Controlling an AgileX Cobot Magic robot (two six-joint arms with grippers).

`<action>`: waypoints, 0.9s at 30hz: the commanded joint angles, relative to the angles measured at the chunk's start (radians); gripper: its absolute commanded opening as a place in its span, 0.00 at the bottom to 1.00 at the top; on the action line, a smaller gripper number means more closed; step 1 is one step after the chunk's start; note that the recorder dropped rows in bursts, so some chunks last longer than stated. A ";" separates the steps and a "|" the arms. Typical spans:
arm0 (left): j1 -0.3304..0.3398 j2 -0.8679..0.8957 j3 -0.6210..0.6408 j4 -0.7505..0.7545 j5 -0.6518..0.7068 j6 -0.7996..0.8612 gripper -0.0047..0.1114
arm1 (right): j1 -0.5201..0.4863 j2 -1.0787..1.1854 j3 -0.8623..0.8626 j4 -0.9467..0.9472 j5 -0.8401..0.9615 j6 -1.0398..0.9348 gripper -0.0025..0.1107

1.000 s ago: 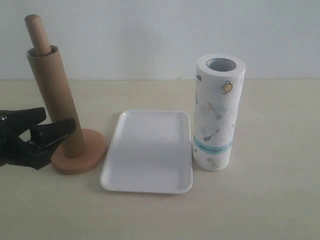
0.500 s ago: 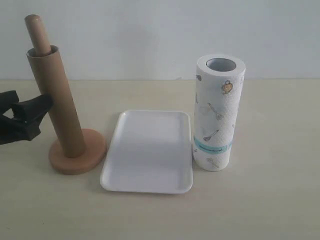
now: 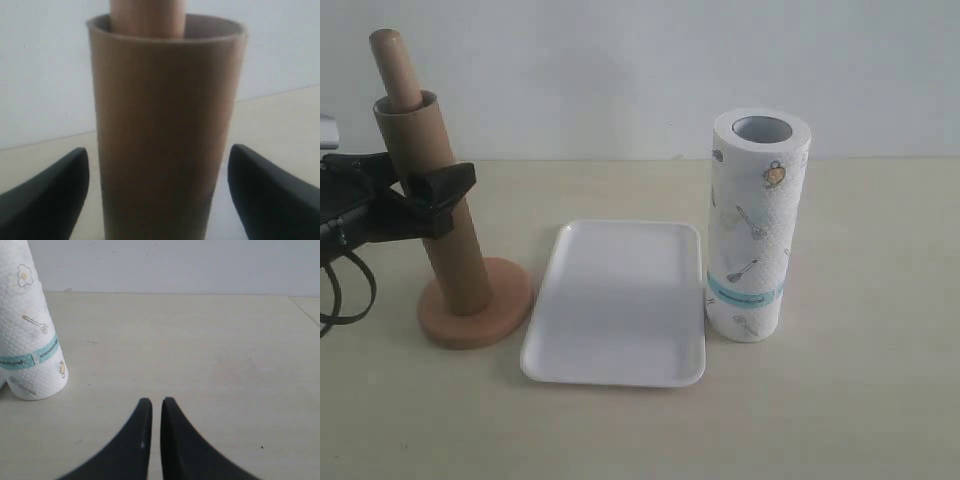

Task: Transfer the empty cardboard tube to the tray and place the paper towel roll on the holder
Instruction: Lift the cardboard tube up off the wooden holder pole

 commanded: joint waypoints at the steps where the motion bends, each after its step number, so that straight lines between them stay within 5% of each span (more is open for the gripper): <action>1: -0.003 0.031 -0.021 -0.004 -0.012 0.003 0.67 | -0.006 -0.005 -0.001 -0.006 -0.011 0.000 0.08; 8: -0.003 0.031 -0.021 0.016 -0.026 0.003 0.61 | -0.006 -0.005 -0.001 -0.006 -0.011 0.000 0.08; 14: -0.003 0.031 -0.021 0.033 -0.024 0.007 0.09 | -0.006 -0.005 -0.001 -0.006 -0.011 0.000 0.08; 19: -0.003 -0.011 -0.021 0.015 -0.067 0.007 0.09 | -0.006 -0.005 -0.001 -0.006 -0.011 0.000 0.08; 22: -0.003 -0.177 -0.063 0.012 -0.099 -0.027 0.09 | -0.006 -0.005 -0.001 -0.006 -0.011 0.000 0.08; 27: -0.003 -0.466 -0.309 0.020 0.184 -0.147 0.09 | -0.006 -0.005 -0.001 -0.006 -0.011 0.000 0.08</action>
